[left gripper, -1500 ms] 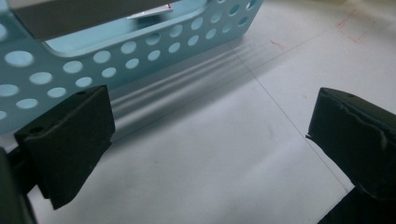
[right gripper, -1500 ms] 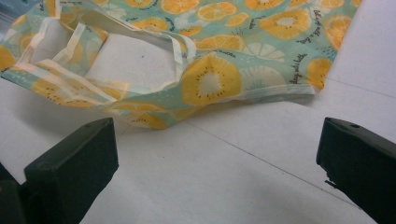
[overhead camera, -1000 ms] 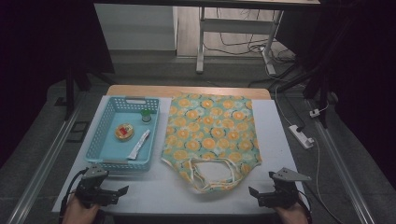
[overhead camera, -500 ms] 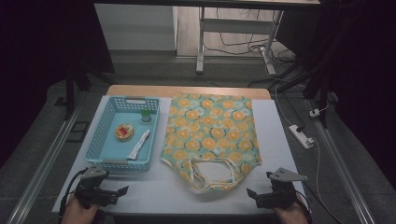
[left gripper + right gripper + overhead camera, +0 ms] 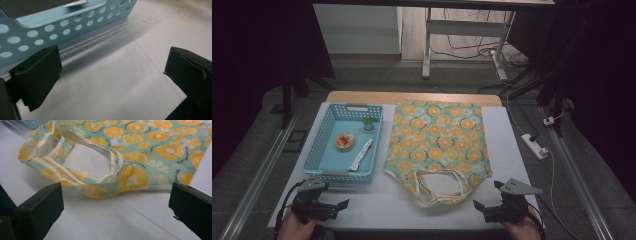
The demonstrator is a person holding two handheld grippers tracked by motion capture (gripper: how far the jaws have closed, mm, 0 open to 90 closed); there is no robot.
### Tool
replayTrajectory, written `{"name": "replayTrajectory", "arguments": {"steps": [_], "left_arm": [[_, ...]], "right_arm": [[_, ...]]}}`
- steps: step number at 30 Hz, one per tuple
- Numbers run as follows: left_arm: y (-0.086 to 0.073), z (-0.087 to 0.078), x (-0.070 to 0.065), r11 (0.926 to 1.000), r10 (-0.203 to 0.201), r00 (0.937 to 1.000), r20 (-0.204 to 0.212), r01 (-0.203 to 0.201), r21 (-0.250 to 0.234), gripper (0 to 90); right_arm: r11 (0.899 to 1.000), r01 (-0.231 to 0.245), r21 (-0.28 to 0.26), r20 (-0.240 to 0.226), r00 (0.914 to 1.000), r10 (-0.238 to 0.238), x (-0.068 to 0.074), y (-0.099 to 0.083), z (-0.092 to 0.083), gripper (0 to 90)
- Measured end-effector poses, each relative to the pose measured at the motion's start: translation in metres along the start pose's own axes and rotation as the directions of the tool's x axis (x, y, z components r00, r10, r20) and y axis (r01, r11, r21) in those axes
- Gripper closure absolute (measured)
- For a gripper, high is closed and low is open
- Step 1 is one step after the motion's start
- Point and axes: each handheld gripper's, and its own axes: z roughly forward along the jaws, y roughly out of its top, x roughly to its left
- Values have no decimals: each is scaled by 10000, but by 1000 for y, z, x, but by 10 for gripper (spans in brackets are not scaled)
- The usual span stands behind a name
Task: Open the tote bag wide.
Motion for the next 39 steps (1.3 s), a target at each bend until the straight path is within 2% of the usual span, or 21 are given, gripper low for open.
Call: {"name": "replayTrajectory", "arguments": {"steps": [3, 7, 13, 22, 32, 33, 35, 36, 37, 39], "left_arm": [[0, 0, 0, 10000, -23, 10000, 7, 23, 10, 12], [0, 0, 0, 10000, -39, 10000, 17, 39, 6, 12], [0, 0, 0, 10000, -24, 10000, 29, 24, 12, 12], [0, 0, 0, 10000, 8, 10000, 62, -8, 38, 10], [0, 1, 1, 10000, -15, 10000, 74, 15, 60, 10], [0, 1, 1, 10000, -35, 10000, 80, 34, 60, 10], [0, 1, 1, 10000, -28, 10000, 79, 27, 62, 10], [0, 1, 1, 10000, -28, 10000, 79, 27, 62, 10], [0, 1, 1, 10000, -24, 10000, 77, 24, 63, 10], [0, 1, 1, 10000, -24, 10000, 81, 24, 76, 10]], "right_arm": [[10000, 54, 17, -177, 9998, -54, 2, 4, 2, 0], [9987, 449, 233, -304, 9986, -442, 8, 7, 8, 0], [9975, 505, 491, -738, 9962, -468, 14, 9, 14, 0], [9879, 1067, 1121, -1419, 9857, -904, 31, 18, 35, 0], [9753, 1669, 1447, -1928, 9715, -1377, 48, 21, 58, 0], [9740, 1730, 1466, -1991, 9696, -1423, 50, 22, 60, 9], [9711, 1961, 1361, -2217, 9614, -1631, 52, 22, 64, 82], [9711, 1961, 1361, -2217, 9614, -1631, 52, 22, 64, 82], [9684, 2144, 1275, -2328, 9556, -1809, 54, 23, 66, 165], [9680, 2176, 1251, -2373, 9539, -1838, 55, 23, 67, 200]]}}
